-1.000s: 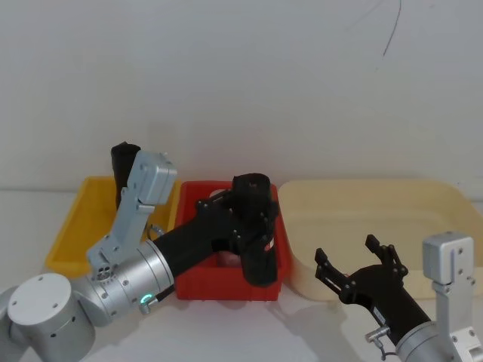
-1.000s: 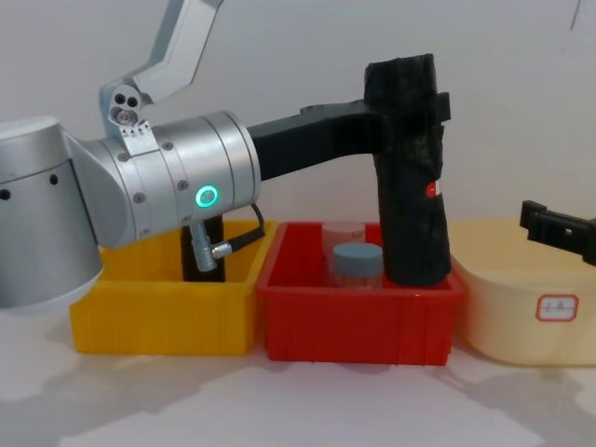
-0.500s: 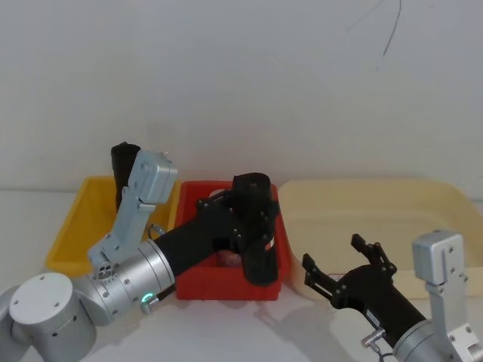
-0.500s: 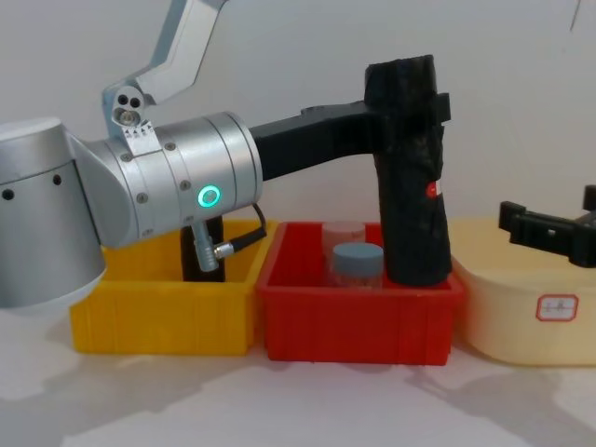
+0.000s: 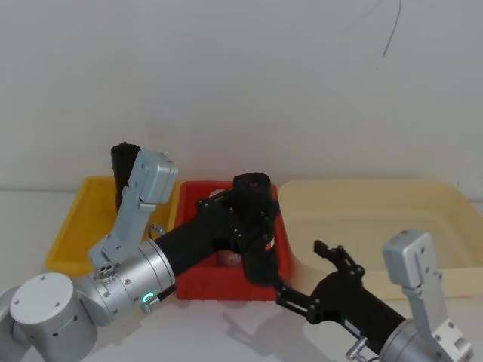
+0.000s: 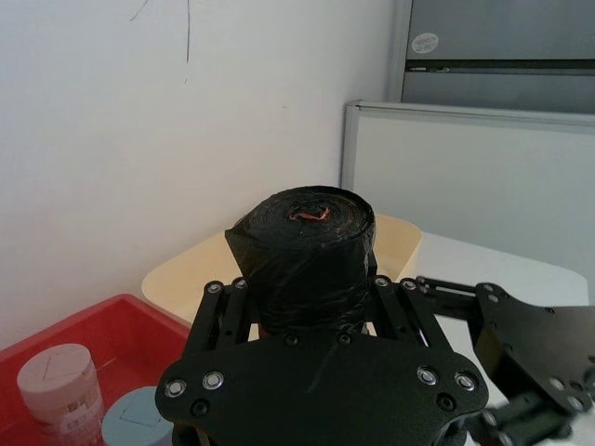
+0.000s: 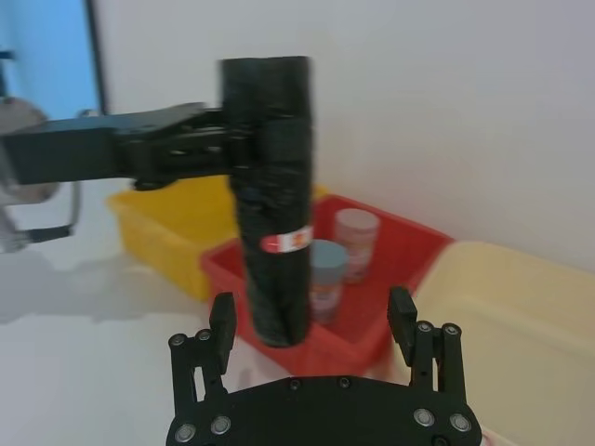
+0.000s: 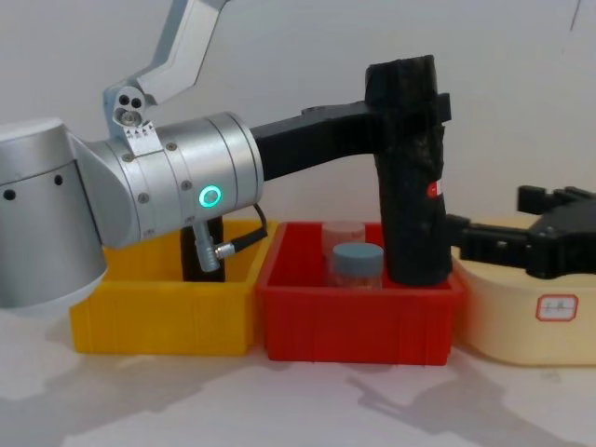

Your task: Pick up the garbage bag with the one hand and transfer it to the other hand.

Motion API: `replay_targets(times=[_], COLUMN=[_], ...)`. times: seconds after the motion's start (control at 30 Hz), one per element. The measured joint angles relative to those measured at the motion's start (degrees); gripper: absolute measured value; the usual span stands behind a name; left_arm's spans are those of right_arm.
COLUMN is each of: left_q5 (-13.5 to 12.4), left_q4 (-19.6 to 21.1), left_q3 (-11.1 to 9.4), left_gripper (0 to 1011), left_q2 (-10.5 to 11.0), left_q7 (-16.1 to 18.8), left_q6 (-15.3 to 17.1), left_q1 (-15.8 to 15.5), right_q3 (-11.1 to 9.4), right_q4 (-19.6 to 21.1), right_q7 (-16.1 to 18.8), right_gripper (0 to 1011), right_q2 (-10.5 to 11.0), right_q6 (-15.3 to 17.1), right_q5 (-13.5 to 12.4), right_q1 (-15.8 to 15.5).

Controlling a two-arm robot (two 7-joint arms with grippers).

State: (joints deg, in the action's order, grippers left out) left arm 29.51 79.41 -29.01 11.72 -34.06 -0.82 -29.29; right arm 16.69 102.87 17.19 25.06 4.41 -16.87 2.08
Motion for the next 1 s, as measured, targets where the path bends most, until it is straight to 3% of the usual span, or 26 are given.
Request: replay_targets(times=[0.47,1.0], left_q5=[0.03,0.03], left_q4=[-0.03,-0.03], left_q3=[-0.01,-0.01], left_gripper=[516,516], left_q2=[0.0,0.0], left_q7=[0.02,0.01], left_q6=[0.0,0.0], left_q1=[-0.03,-0.03], right_q3=[3.68,4.0], right_q4=[-2.81,-5.54], right_q7=[6.14,6.23], right_gripper=[1001,1001], right_q2=[0.7,0.4], right_q6=[0.71,-1.01], right_q5=[-0.85,-1.09], right_q1=[4.33,5.59])
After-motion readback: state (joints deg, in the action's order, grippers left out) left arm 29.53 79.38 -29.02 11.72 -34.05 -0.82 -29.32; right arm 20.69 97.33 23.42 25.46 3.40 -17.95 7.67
